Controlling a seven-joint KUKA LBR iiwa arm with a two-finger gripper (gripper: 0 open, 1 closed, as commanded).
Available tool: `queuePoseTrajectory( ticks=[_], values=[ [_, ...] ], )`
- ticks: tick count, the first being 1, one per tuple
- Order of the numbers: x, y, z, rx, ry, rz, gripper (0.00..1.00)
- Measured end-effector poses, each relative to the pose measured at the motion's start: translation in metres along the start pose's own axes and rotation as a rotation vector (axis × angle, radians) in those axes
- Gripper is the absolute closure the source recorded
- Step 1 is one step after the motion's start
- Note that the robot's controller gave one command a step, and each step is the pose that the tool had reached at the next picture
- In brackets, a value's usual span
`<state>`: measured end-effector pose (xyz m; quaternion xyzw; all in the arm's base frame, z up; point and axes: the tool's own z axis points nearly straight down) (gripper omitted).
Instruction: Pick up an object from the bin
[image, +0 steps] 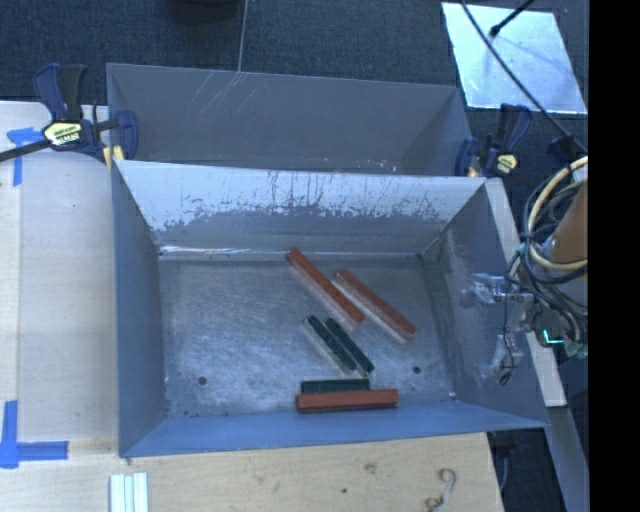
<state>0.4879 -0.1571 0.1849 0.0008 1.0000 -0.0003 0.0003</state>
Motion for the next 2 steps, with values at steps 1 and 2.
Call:
queuePoseTrajectory(
  ticks=[1, 2],
  values=[
    [-0.065, 0.051, 0.115, -0.001, -0.001, 0.13, 0.0],
    [-0.058, 0.073, 0.083, -0.001, -0.006, 0.154, 0.0]
  ],
)
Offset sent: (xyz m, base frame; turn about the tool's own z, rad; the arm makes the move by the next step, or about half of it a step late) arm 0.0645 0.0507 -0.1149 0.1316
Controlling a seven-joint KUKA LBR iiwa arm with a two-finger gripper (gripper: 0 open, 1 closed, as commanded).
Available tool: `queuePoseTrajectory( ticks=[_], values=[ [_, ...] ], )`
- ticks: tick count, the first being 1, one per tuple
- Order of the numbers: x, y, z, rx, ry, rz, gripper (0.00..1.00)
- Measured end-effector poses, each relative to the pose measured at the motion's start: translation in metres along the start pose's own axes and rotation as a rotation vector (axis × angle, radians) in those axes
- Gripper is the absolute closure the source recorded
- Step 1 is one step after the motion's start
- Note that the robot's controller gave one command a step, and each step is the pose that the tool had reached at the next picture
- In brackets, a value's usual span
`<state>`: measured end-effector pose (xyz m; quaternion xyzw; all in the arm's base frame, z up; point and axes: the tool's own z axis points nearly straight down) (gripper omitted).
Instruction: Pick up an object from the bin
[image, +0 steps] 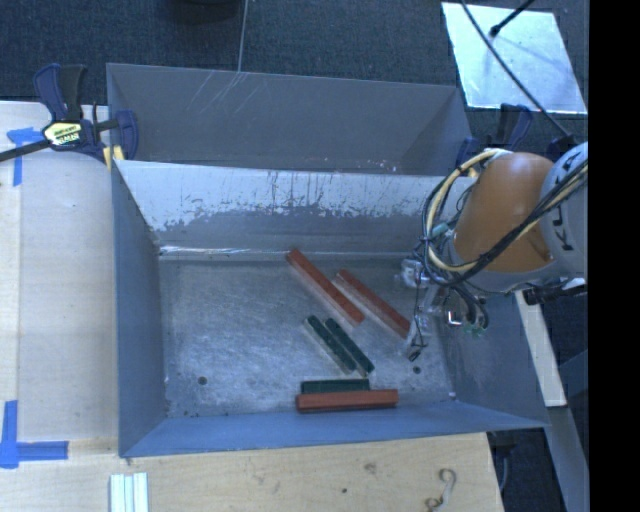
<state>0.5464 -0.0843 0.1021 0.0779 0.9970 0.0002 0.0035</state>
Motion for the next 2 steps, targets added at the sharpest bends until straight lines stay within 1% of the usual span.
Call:
queuePoseTrajectory(
  ticks=[1, 2],
  values=[
    [-0.016, -0.006, 0.002, 0.002, 0.001, 0.324, 0.0],
    [-0.004, -0.008, 0.033, 0.003, 0.008, 0.401, 0.0]
  ],
)
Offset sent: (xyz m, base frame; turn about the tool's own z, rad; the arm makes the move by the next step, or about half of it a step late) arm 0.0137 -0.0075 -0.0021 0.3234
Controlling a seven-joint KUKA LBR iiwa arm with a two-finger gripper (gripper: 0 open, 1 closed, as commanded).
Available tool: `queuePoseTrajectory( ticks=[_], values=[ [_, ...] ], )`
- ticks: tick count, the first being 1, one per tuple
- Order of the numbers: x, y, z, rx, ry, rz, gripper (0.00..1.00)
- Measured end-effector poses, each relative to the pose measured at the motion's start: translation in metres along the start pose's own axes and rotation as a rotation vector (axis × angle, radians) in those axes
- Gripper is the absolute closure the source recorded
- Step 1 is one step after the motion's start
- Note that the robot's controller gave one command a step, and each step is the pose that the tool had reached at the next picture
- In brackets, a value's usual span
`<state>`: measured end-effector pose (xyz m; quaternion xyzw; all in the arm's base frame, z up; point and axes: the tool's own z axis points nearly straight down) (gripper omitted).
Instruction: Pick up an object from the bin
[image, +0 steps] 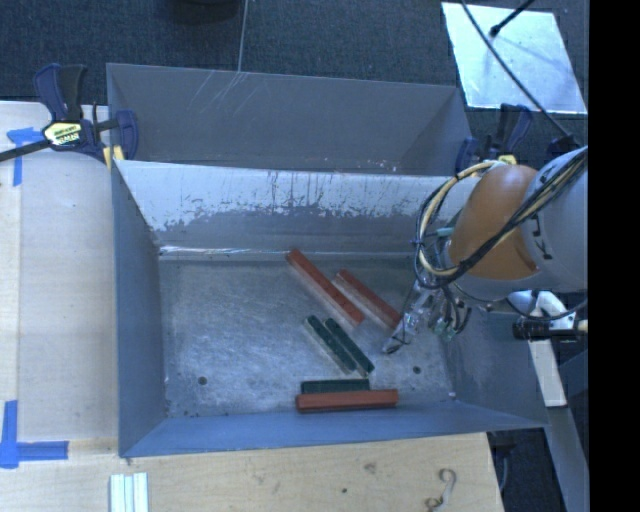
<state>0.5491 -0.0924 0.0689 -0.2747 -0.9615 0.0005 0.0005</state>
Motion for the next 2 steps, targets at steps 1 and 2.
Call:
queuePoseTrajectory(
  ticks=[1, 2],
  values=[
    [-0.0006, -0.0001, -0.0003, 0.0, -0.001, -0.004, 0.0],
    [-0.0015, -0.0001, -0.0015, -0.001, -0.003, -0.004, 1.0]
  ],
)
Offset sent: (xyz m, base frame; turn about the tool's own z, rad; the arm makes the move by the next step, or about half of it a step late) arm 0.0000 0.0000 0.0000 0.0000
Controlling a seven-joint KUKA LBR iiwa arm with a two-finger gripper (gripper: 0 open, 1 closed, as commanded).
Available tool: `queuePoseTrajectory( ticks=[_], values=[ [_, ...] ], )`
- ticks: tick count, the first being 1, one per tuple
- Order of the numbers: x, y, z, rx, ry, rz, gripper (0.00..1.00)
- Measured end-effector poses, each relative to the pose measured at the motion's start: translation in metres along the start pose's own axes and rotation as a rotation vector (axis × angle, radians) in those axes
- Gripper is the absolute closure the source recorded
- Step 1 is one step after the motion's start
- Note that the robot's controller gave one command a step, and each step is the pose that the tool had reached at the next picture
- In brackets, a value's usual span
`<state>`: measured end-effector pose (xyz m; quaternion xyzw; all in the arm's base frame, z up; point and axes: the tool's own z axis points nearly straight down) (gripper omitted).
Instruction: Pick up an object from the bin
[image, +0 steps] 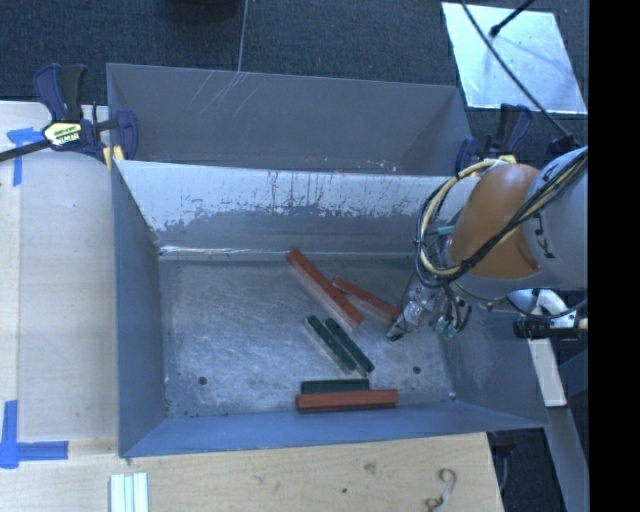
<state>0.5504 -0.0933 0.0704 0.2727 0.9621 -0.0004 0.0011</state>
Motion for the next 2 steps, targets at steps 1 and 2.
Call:
queuePoseTrajectory(
  ticks=[1, 2],
  values=[
    [-0.0026, 0.0002, -0.0685, -0.003, -0.007, -0.003, 1.0],
    [-0.0037, 0.0003, -0.0734, -0.001, -0.003, -0.007, 1.0]
  ],
)
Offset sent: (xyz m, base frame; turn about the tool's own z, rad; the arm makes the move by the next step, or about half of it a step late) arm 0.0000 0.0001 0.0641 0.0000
